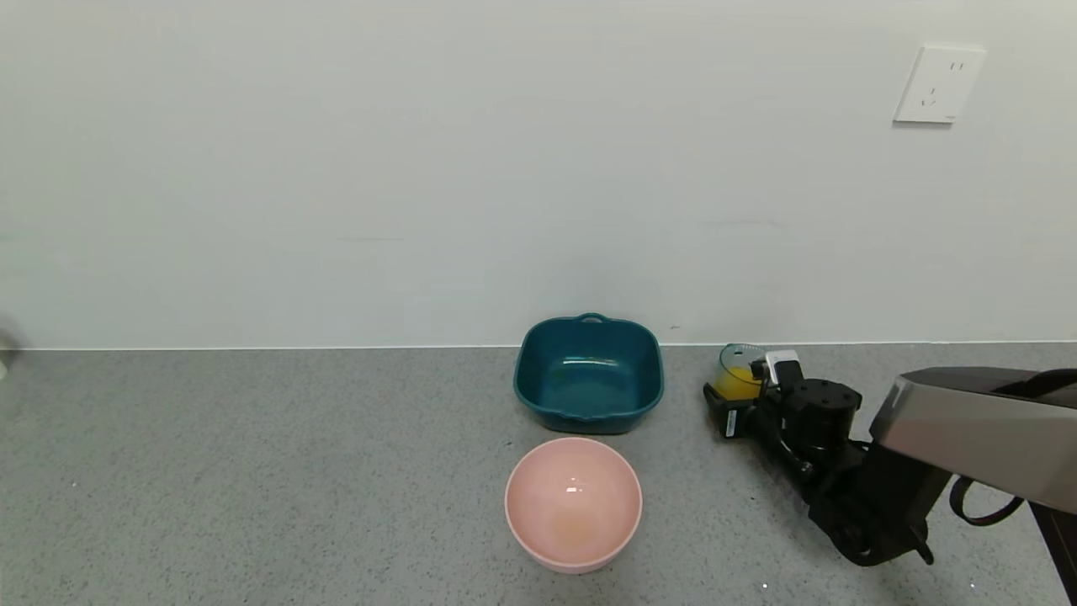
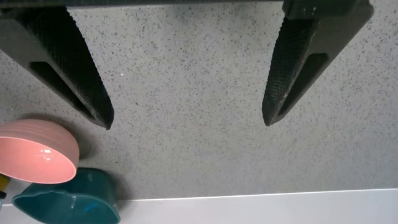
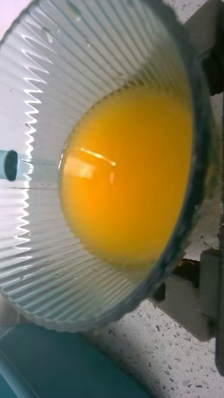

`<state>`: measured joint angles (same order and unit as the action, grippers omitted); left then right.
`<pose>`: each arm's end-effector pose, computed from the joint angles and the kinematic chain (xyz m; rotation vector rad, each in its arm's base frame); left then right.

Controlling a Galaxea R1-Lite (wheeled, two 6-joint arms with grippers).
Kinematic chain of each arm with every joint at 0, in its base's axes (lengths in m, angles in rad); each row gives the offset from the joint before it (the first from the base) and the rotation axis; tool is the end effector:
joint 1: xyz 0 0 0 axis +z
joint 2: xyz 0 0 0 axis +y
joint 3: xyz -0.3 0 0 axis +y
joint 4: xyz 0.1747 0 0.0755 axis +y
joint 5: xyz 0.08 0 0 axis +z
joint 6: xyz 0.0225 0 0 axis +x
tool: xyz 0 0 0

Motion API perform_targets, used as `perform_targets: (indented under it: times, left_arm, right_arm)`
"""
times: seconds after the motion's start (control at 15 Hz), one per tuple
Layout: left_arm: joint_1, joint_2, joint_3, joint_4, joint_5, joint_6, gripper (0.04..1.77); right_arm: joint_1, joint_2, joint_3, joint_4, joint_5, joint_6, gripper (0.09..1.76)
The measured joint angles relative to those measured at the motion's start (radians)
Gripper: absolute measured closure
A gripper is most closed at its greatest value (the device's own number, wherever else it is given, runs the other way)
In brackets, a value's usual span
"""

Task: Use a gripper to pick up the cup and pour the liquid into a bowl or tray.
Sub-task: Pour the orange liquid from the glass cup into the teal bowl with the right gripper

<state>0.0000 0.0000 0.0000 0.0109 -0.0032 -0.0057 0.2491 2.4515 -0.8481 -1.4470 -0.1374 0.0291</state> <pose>-0.0228 -0.0001 0.0744 -0.0057 0.0109 -0.0032 0.3905 0.0962 -0.0020 -0.0010 0.1552 0.1092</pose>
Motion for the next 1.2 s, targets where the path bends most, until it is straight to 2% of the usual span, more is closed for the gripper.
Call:
perform_targets:
  times: [0.53,1.2]
  left_arm:
    - [0.000,0.000,0.000,0.000,0.000,0.000,0.09]
    - [0.000,0.000,0.000,0.000,0.000,0.000,0.09]
  right_arm:
    - [0.009,-0.085,0.014,0.072,0.000,0.000,0.47]
    - [0.045,-0.232,0.020,0.198,-0.021,-0.060,0.47]
